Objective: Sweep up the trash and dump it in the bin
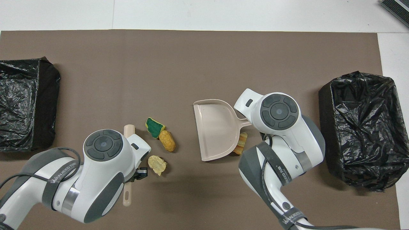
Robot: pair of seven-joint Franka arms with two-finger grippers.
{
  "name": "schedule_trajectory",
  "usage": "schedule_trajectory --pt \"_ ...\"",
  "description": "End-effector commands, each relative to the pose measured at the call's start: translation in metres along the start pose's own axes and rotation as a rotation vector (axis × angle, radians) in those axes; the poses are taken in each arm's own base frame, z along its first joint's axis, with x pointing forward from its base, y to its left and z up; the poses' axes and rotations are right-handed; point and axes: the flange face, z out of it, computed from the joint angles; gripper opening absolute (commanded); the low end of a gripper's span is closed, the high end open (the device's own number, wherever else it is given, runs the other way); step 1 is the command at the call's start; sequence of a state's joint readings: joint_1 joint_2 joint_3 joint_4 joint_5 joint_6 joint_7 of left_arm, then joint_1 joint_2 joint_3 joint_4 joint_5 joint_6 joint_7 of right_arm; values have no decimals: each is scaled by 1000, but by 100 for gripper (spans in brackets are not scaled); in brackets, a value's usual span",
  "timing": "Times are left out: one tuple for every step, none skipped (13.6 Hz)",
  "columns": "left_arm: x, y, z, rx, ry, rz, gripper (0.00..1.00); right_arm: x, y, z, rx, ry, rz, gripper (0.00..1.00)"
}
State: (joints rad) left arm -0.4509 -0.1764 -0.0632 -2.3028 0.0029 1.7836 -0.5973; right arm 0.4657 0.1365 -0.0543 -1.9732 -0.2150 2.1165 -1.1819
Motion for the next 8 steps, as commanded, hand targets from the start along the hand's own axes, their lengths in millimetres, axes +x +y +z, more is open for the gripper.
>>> schedule_trajectory --pt "-34 7 3 6 3 -189 0 6 -14 -3 -2 -15 21 0" --pt "-49 17 8 -2 -5 -220 0 9 -16 -3 1 -16 38 0" --pt "-58 26 11 -19 -15 -258 0 10 -18 -3 6 -18 53 0" --pt "-66 39 18 -44 -27 -317 0 11 -19 -4 4 -18 73 0" --pt "-76 54 26 -72 -18 -374 0 10 -19 -4 6 -18 90 0" --pt "-82 66 35 -97 -5 -436 0 10 -22 -3 22 -27 109 0" --pt "-86 75 40 -126 4 -448 0 9 -23 -3 33 -34 134 0" --pt "-85 83 44 -155 1 -460 0 8 -23 -3 35 -33 140 0"
